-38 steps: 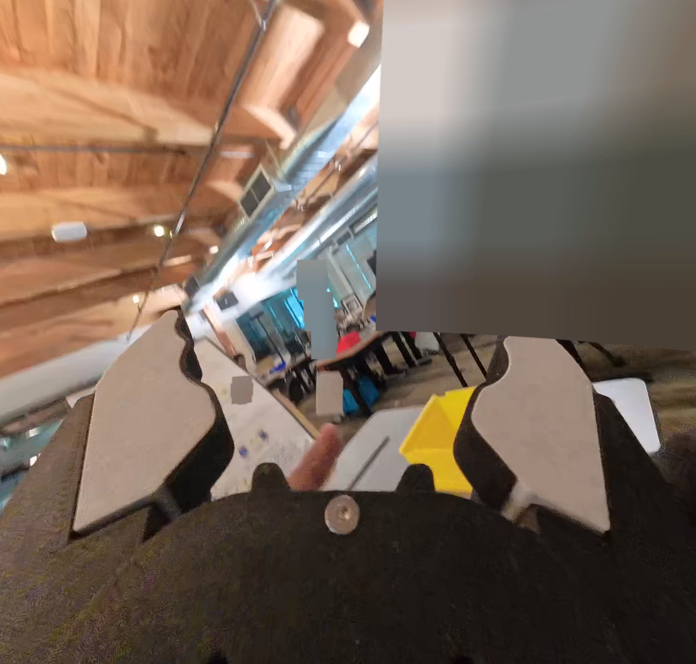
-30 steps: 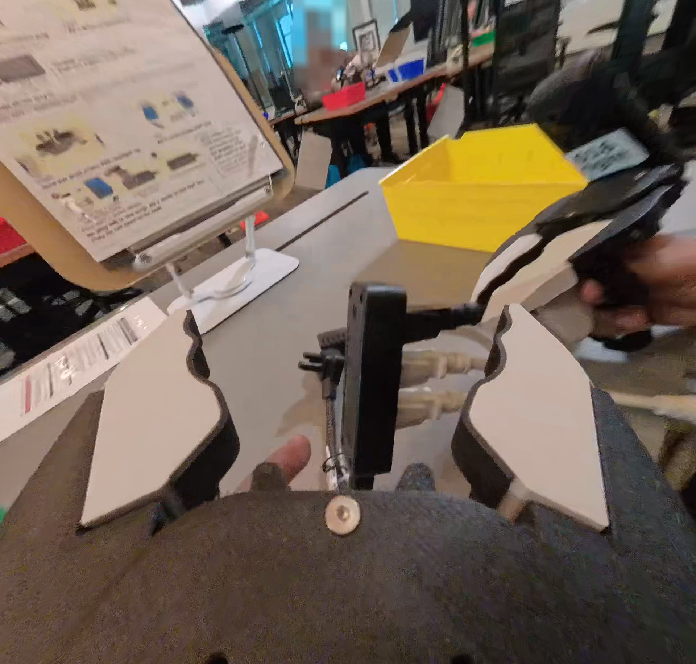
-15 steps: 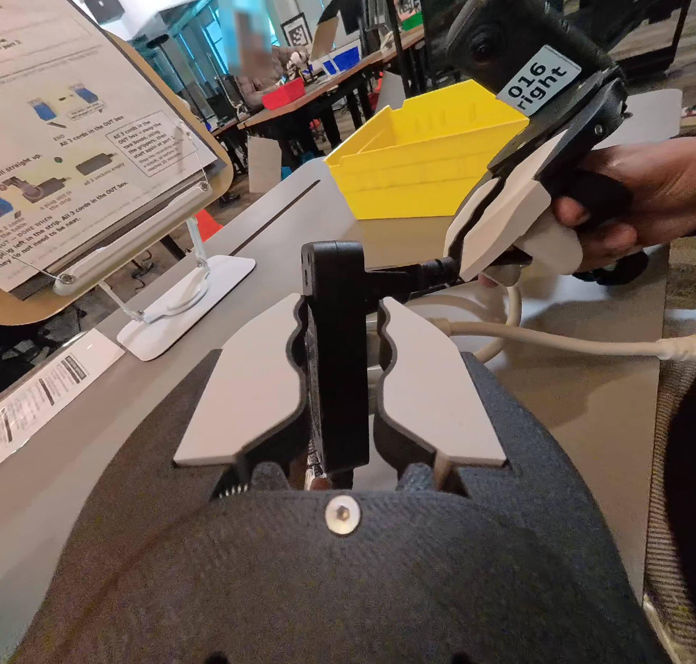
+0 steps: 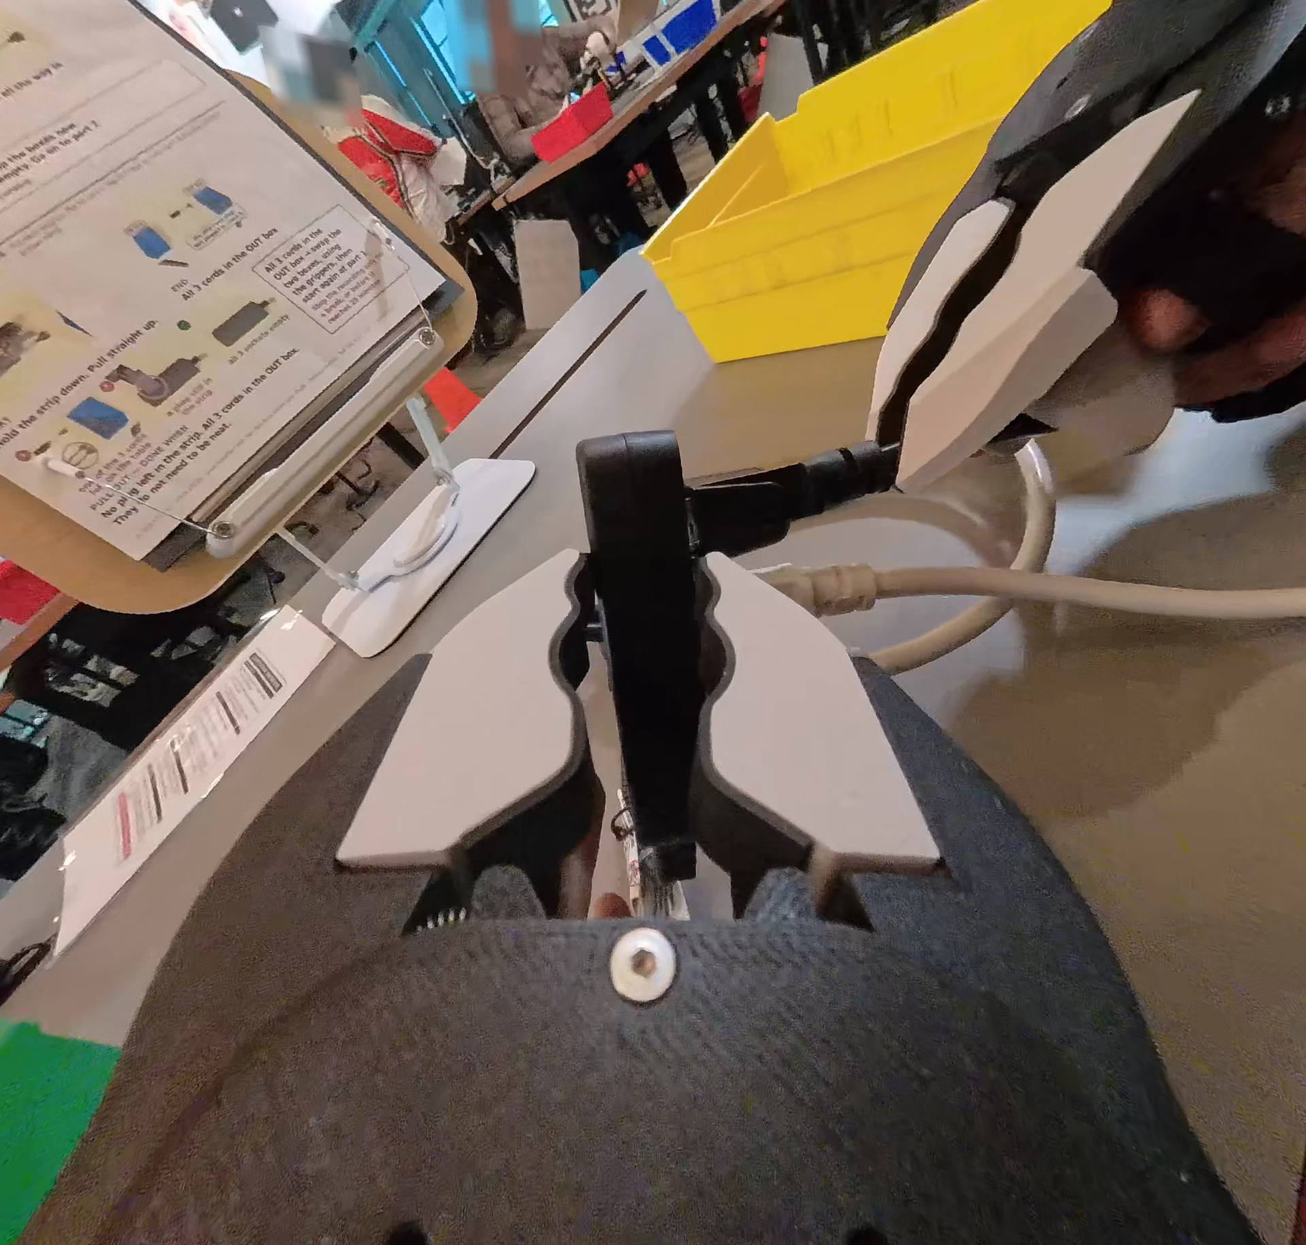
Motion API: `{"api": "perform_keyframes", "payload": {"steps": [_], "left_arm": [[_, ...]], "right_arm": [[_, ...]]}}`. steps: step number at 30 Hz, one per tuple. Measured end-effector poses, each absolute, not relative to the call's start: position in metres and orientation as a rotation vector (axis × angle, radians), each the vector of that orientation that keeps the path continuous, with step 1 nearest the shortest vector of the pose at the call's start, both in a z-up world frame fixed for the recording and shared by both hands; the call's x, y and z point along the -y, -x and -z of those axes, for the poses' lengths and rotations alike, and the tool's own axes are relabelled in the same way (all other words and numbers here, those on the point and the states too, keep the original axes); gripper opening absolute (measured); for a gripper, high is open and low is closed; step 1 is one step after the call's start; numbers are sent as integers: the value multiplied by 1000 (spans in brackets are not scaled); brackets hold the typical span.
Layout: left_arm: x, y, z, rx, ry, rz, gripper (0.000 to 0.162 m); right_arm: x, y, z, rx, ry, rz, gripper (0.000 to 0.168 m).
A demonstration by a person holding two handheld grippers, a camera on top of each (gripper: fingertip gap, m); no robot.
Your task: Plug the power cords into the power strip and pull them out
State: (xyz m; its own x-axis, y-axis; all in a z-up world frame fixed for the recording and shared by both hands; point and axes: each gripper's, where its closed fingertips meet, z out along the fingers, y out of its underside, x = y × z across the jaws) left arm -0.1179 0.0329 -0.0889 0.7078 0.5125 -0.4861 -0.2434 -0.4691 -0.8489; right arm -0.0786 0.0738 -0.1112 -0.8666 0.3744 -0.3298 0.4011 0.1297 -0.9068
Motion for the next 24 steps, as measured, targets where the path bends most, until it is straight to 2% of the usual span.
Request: {"api": "perform_keyframes", "payload": {"steps": [4, 9, 14, 17, 21, 24], "left_arm": [[-28, 119, 94, 248, 1868, -828, 25], [-31, 119, 94, 248, 1876, -851, 27], [-27, 118, 95, 310, 1859, -786, 25], [-30, 117, 94, 292, 1863, -803, 25], [-33, 113, 95, 281, 1869, -810, 25], [-37, 111, 93, 275, 1866, -803, 25]], "right_arm": [[-71, 71, 113, -2610, -637, 1856, 10], [-84, 83, 119, -2392, -812, 1828, 9], [-74, 73, 122, -2640, -631, 1797, 9], [-78, 76, 122, -2588, -628, 1802, 9], [-79, 85, 111, -2571, -685, 1907, 45], [-65, 79, 116, -2537, -690, 1860, 57]]}}
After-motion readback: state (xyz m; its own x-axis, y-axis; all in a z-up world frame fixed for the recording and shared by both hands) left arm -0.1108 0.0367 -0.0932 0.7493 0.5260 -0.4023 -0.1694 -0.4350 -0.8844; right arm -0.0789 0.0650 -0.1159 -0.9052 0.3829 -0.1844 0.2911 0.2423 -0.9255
